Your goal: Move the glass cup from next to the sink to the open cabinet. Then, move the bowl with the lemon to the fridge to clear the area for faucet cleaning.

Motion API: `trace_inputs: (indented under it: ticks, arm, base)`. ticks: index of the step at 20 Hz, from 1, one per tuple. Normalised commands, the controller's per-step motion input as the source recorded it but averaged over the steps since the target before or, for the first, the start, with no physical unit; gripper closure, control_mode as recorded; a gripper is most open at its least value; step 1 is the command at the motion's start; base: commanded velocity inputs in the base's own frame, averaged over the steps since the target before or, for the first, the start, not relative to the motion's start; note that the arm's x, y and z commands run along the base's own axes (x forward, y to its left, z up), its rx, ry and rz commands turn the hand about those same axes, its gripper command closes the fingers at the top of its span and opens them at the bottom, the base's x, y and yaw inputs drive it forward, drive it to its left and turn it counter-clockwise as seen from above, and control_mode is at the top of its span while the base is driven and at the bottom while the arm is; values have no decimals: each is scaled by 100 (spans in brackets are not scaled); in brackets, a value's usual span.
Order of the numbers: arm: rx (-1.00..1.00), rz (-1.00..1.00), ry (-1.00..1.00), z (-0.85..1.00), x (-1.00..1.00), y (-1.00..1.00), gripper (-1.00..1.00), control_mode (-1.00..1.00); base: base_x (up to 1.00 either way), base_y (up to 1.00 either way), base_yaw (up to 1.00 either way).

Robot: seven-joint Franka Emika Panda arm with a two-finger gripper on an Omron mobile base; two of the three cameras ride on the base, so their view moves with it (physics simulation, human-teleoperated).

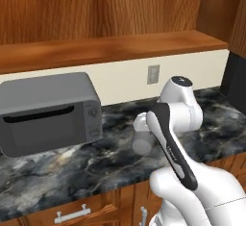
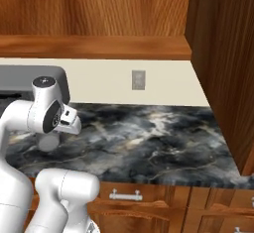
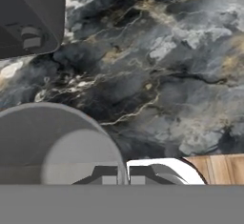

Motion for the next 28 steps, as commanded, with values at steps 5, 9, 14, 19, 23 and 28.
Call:
trace_inputs:
  ticks: [5,9,14,19,23,28]
  arm:
    - [0,0,0,0,0,0,100,100]
    - [0,-21,-26,76,1,9,100,-100]
    - [0,-29,-33,95,-1,21,100,-100]
    - [6,-38,-20,100,-6,13,100,-100]
    - [26,-43,-19,100,-14,0,100,-100]
    - [19,-38,-15,100,0,0,100,-100]
  base:
    - [51,45,-8]
    - [0,0,0]
    - [0,0,0]
    - [0,0,0]
    - [0,0,0]
    - [0,0,0]
